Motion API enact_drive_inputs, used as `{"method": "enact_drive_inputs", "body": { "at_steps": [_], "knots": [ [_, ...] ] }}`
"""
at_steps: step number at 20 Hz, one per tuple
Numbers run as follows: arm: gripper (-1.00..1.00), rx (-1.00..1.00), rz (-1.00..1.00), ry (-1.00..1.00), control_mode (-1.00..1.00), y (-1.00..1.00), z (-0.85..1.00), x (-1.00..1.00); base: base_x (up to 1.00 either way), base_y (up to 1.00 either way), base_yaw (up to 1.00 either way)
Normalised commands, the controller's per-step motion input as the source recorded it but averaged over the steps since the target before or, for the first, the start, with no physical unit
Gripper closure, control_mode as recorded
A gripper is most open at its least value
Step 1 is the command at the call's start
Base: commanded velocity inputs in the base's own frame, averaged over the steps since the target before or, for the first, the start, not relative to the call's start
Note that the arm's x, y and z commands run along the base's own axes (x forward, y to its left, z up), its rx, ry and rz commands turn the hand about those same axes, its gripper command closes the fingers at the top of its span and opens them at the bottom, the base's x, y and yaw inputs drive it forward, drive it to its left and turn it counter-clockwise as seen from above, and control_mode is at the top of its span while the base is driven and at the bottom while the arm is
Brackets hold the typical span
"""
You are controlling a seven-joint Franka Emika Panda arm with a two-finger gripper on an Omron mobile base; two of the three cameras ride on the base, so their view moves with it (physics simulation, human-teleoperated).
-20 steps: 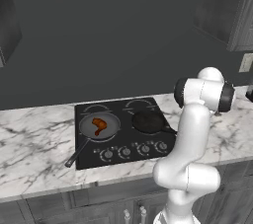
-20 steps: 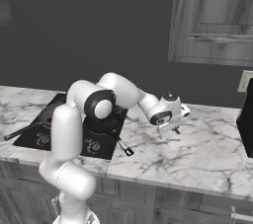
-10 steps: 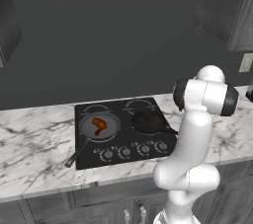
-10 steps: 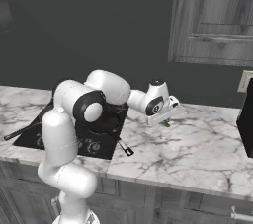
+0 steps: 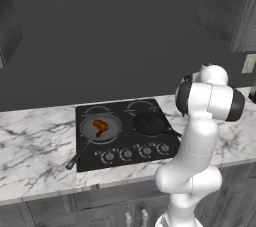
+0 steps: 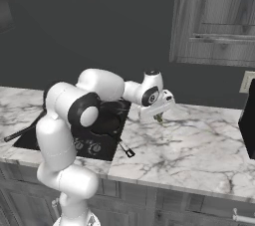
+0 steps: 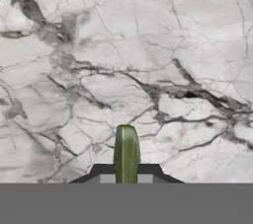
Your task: Place both pans onto different burners. Then place the lemon wedge and the chicken drumstick on different pans.
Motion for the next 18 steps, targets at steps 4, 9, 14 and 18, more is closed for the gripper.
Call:
{"method": "enact_drive_inputs", "body": {
  "at_steps": [4,9,14,18],
  "knots": [
    [1.0,0.08,-0.02,0.03,-1.0,0.44,0.17,-0.07,0.0,0.0,0.0],
    [1.0,0.05,0.0,0.08,-1.0,0.52,0.1,-0.01,0.0,0.0,0.0],
    [1.0,0.03,0.0,0.09,-1.0,0.58,0.03,-0.08,0.0,0.0,0.0],
    [1.0,0.02,0.0,0.08,-1.0,0.62,0.01,-0.1,0.0,0.0,0.0]
  ]
}}
